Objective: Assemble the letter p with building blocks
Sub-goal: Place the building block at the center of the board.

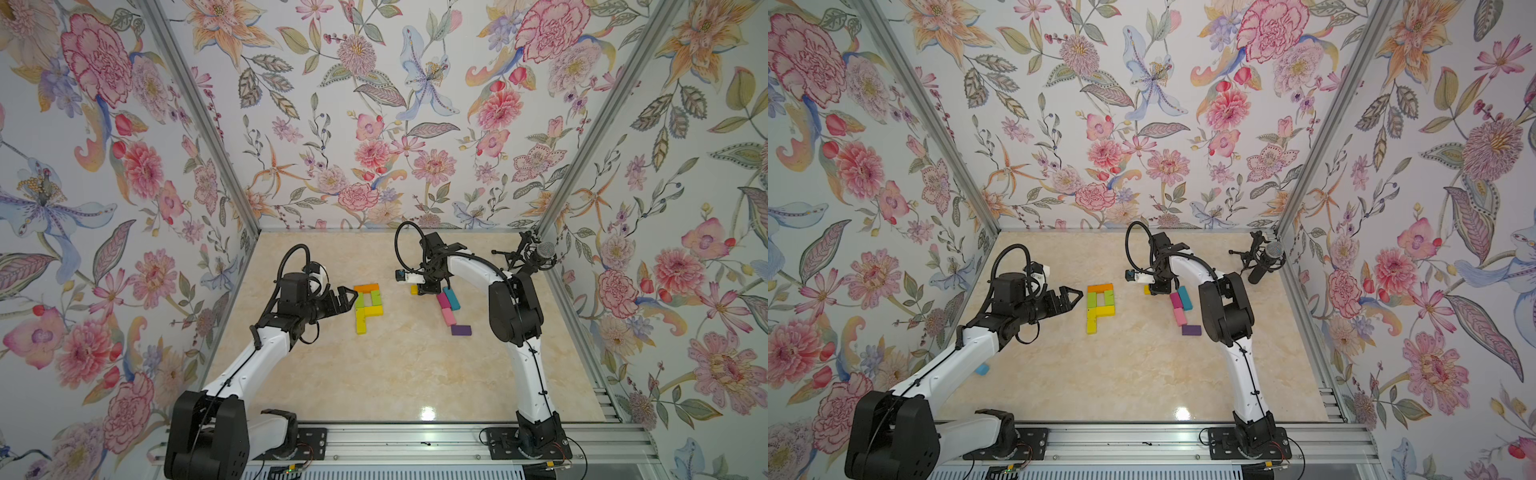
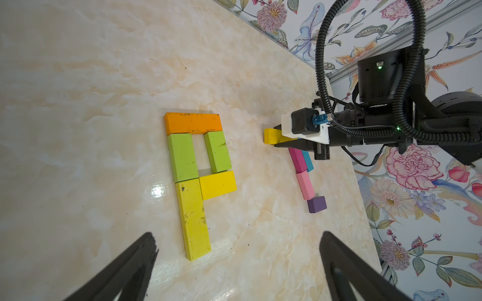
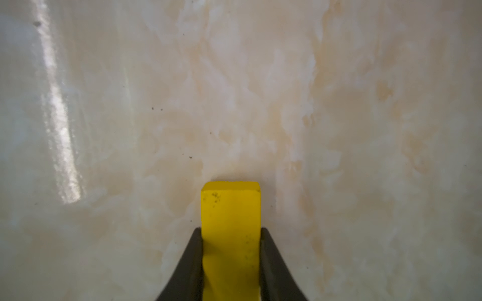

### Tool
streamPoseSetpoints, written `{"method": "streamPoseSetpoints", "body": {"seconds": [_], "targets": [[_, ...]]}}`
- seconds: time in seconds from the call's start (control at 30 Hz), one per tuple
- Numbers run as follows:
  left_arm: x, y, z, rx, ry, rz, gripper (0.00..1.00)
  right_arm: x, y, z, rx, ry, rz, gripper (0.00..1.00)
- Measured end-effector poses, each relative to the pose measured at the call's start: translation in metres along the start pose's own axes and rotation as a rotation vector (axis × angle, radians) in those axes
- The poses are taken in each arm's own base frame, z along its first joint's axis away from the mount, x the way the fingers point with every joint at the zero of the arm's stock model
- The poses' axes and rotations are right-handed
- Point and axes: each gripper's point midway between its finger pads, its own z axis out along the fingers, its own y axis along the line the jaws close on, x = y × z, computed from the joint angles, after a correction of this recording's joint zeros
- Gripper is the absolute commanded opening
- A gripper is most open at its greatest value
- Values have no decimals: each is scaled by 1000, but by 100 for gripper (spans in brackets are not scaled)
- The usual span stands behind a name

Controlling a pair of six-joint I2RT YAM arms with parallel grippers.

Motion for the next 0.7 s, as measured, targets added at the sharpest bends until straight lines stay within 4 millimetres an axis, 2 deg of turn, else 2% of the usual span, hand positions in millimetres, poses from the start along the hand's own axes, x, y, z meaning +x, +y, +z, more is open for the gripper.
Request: {"method": "streamPoseSetpoints", "body": {"seconds": [0.13,0.23,0.4,0.6,0.7], "targets": [[0,0,0,0,-2,1,99,-3,-4,3,-1,-8,8,29],[0,0,-1,1,-2,1,99,-6,-11,5,11,-14,19,38],[0,0,0,1,-2,1,99,-8,-10,5,7,-23,39,51],[0,1,1,-2,2,-1,99,-10,-10,2,-4,-54,78,54],[1,1,1,-3,5,-3,99,-14,-16,-10,-1,-112,123,54]]}}
